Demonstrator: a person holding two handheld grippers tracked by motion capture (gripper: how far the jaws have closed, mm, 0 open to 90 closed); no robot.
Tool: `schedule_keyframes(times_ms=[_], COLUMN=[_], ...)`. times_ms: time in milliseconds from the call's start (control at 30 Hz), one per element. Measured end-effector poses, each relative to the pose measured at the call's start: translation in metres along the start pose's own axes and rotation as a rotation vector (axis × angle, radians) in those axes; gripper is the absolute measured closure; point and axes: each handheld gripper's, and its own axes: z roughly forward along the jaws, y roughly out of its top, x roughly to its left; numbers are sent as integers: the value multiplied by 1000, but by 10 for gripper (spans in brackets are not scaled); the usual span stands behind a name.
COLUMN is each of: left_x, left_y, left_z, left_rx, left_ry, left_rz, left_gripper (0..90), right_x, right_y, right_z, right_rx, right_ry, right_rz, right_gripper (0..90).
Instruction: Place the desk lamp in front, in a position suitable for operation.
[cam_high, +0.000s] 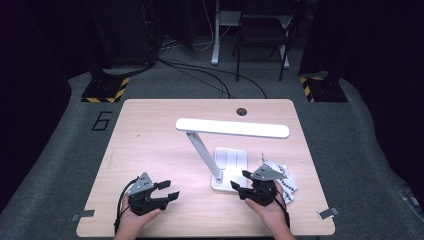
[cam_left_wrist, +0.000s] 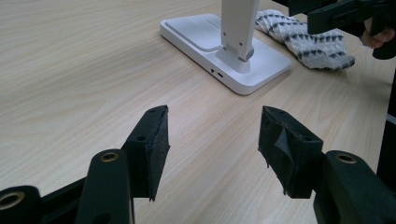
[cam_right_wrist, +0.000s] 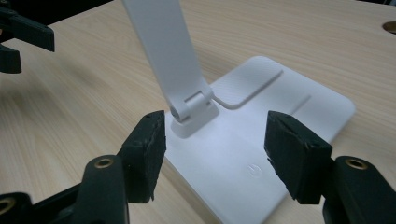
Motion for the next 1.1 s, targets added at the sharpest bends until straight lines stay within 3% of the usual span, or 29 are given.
schedule_keyframes(times_ms=[200, 433, 767, 900, 1100], left_x=[0, 1, 1, 2, 1], left_y=[-1, -1, -1, -2, -2], left_z=[0, -2, -1, 0, -1], left_rx=[-4, 9, 8, 6, 11], left_ry=[1, -1, -3, 2, -4], left_rz=[-16, -3, -20, -5, -20], left_gripper=[428, 428, 428, 429, 428], right_x=[17, 21, 12, 10, 7], right_y=[14, 17, 16, 14, 15], right_z=[26, 49, 66, 72, 78], right_rx=[21, 72, 95, 102, 90], right_ry=[40, 37, 42, 56, 87], right_rz=[-54, -78, -16, -9, 9], right_gripper=[343, 330, 324, 324, 327])
